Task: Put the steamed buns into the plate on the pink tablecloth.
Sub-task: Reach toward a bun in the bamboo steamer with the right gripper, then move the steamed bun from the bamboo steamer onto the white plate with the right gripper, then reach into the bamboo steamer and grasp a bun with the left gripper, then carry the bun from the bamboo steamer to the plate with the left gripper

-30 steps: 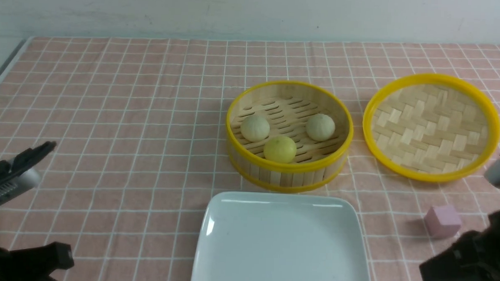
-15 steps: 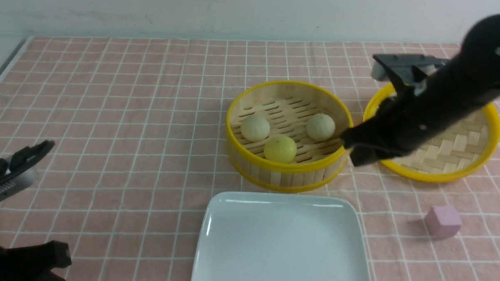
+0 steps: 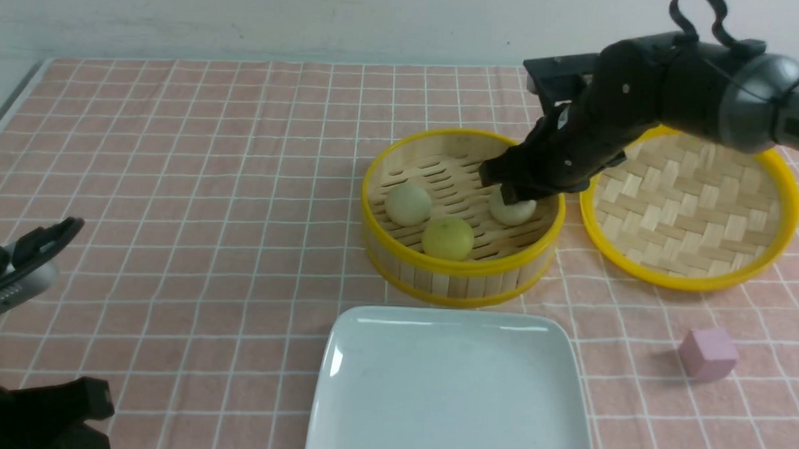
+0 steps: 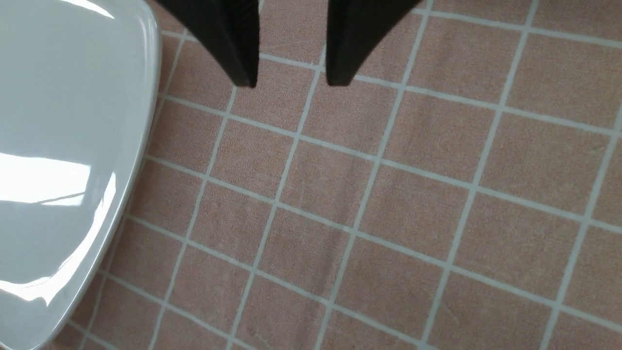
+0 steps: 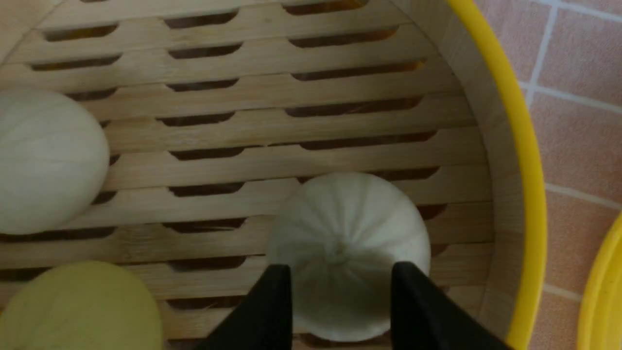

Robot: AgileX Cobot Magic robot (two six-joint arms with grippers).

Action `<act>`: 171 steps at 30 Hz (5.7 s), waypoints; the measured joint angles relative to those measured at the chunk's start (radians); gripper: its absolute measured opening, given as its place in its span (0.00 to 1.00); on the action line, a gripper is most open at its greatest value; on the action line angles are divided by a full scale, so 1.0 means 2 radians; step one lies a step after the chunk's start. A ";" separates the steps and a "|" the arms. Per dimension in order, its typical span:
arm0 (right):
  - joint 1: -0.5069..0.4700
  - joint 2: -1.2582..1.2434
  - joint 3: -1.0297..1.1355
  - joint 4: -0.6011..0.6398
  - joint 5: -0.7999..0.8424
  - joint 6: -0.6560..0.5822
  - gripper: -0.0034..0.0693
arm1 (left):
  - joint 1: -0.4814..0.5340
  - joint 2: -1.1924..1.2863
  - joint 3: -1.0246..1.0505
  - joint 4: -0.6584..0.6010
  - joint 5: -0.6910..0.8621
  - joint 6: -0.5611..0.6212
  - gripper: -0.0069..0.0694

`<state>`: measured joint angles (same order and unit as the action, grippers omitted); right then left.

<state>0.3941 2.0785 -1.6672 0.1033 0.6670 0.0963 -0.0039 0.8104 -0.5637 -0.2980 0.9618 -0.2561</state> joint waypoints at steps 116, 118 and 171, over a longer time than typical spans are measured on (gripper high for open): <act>0.178 -0.904 0.654 -0.232 -0.027 0.033 0.06 | -0.304 0.659 -0.691 0.103 0.009 0.092 0.54; 0.178 -0.904 0.654 -0.232 -0.027 0.033 0.06 | -0.304 0.669 -0.693 0.107 0.005 0.088 0.54; 0.178 -0.904 0.655 -0.230 -0.024 0.033 0.15 | -0.325 0.415 -0.322 0.065 -0.031 0.041 0.12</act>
<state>0.7506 0.2710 -0.3574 -0.3571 0.6182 0.1617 -0.6535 1.6402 -1.2068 -0.1680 0.9001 -0.1748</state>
